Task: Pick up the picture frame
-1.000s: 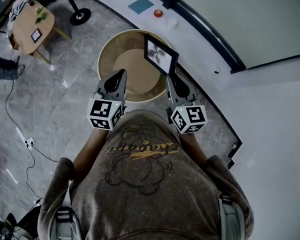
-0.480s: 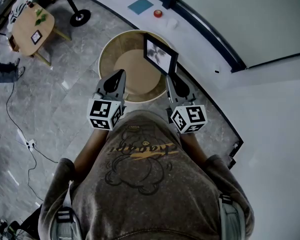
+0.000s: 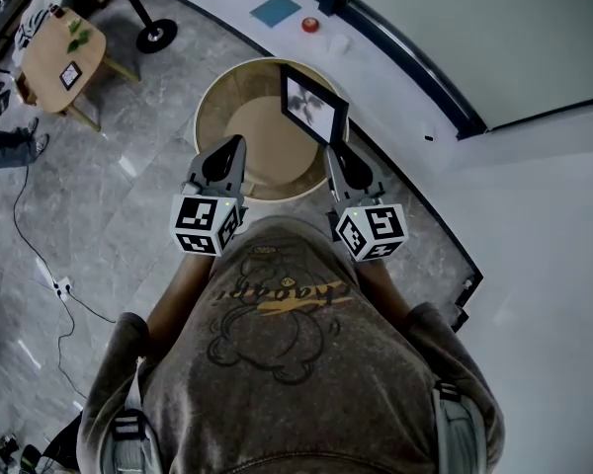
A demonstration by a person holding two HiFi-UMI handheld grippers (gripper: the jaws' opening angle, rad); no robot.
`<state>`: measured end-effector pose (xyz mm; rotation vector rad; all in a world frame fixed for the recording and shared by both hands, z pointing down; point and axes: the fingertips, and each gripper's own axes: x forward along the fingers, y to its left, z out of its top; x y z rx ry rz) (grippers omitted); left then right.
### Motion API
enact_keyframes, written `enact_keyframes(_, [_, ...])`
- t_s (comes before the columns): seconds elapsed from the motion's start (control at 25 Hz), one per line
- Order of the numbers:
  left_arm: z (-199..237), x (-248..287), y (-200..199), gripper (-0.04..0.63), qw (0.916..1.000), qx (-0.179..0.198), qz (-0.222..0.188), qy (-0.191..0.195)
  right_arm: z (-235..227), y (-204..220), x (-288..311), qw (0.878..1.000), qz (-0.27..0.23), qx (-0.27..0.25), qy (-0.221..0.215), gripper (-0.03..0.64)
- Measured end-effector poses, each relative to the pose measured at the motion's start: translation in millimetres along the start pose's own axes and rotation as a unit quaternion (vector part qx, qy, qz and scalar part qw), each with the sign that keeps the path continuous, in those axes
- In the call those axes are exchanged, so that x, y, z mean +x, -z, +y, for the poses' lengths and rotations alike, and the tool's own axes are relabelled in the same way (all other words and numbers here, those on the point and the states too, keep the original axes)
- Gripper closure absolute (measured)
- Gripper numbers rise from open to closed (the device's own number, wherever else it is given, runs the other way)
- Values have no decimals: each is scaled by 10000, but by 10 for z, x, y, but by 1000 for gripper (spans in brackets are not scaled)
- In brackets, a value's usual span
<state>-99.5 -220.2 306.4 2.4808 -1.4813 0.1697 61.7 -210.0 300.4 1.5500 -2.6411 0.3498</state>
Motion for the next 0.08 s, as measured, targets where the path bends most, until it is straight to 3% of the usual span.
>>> enact_keyframes(0.08, [5,-10,4,577,10000,7,-2,-7,12,15,-3,10000,9,2,-5,537])
